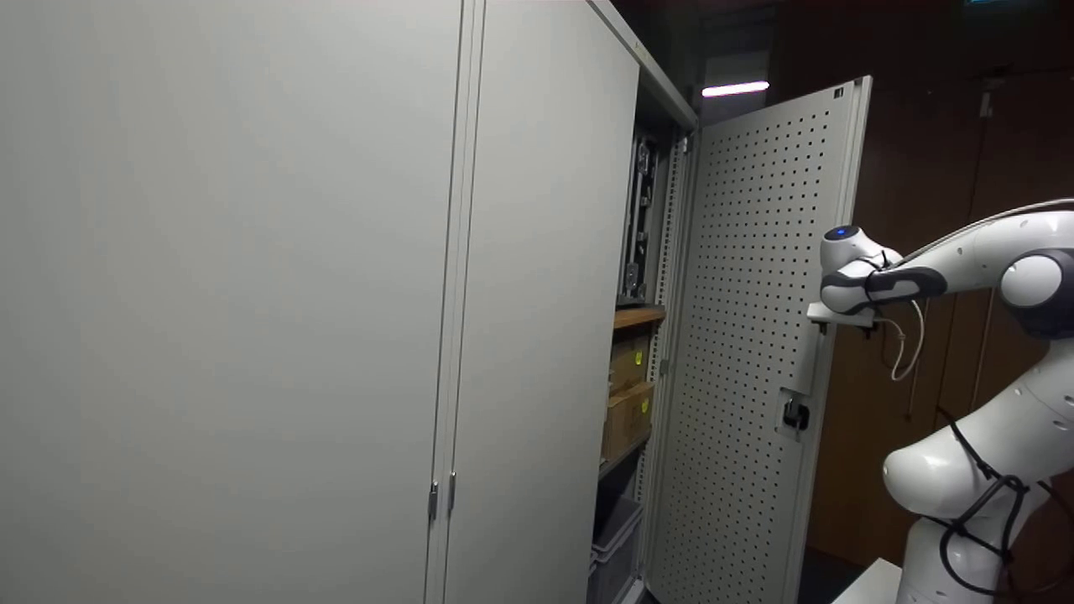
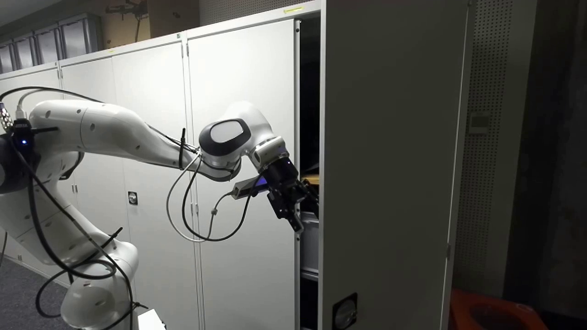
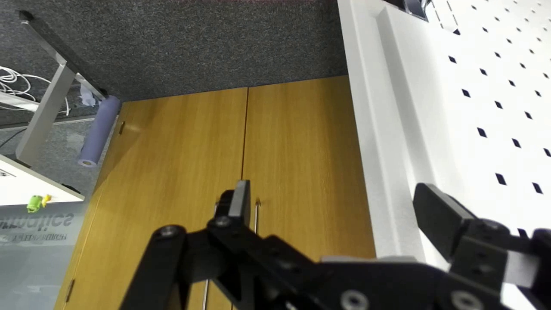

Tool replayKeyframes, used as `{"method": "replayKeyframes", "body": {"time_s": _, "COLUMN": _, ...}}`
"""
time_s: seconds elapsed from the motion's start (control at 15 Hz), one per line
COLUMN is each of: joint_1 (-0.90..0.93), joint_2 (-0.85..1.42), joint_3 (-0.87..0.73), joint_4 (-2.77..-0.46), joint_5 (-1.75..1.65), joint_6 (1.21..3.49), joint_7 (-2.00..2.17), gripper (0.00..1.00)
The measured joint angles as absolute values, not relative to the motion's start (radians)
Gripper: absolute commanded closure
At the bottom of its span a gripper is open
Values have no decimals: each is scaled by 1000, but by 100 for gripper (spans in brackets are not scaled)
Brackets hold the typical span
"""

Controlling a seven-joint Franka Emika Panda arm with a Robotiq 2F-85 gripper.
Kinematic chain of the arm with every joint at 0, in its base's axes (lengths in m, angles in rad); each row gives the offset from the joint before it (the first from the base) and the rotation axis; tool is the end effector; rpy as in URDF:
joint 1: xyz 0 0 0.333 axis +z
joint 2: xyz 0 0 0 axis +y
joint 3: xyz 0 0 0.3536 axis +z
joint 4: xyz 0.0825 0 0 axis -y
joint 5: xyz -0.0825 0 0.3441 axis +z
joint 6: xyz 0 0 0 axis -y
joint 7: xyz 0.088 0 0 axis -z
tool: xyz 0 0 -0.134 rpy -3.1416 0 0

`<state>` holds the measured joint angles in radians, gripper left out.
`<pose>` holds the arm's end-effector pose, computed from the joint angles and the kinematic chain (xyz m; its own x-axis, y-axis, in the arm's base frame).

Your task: Open the door on the right

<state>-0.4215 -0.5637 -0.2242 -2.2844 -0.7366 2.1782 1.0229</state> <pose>0.2652 -0.2788 0.6289 0.1544 -0.7368 0.6582 -0.9814 -0.1911 0.0163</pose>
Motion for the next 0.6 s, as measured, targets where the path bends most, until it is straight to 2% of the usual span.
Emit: {"method": "replayKeyframes", "body": {"time_s": 0.6, "joint_1": -446, "joint_2": -515, "joint_3": -243, "joint_4": -2262, "joint_5": -743, "joint_6": 2175, "joint_7": 977, "gripper": 0}}
